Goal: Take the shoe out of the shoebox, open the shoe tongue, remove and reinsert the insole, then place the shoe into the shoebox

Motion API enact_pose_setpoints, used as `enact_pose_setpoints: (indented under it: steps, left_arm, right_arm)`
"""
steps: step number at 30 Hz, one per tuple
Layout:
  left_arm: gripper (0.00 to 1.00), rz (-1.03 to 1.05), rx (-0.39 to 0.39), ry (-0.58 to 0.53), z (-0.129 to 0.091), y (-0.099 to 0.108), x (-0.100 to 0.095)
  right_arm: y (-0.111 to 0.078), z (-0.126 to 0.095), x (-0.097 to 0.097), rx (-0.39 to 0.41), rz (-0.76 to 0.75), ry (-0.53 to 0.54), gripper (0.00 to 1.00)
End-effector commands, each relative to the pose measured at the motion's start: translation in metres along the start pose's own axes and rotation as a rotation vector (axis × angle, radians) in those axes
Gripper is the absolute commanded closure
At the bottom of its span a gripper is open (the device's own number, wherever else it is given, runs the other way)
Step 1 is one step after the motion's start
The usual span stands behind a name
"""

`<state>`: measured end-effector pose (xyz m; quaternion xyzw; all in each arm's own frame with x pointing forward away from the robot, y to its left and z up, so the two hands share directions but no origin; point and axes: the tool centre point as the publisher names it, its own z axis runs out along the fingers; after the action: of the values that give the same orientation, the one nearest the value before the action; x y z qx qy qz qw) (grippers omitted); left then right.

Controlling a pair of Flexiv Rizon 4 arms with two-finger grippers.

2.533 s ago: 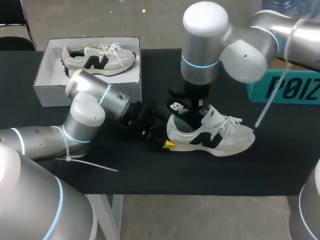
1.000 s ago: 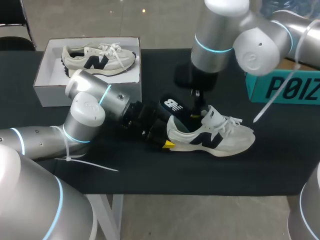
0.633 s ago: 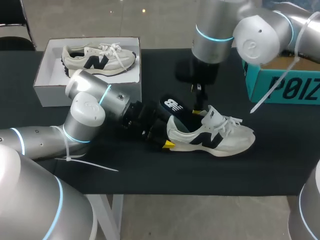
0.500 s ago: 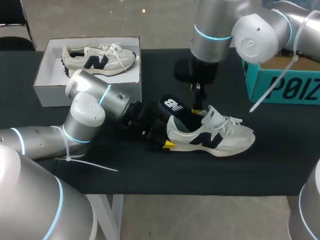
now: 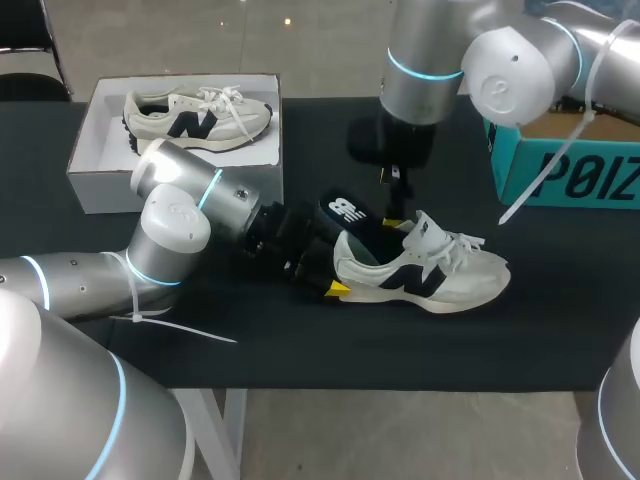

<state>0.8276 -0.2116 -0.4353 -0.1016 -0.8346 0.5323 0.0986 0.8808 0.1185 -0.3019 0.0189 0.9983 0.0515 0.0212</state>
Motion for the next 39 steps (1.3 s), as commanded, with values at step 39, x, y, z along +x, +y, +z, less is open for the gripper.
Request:
enact_pose_setpoints:
  steps: [39]
  left_arm:
    - [1.0,-0.001,-0.002,0.001,0.005,0.005,-0.002]
  right_arm:
    - [0.011,0.036,-0.01,-0.2,0.082,0.259,0.0]
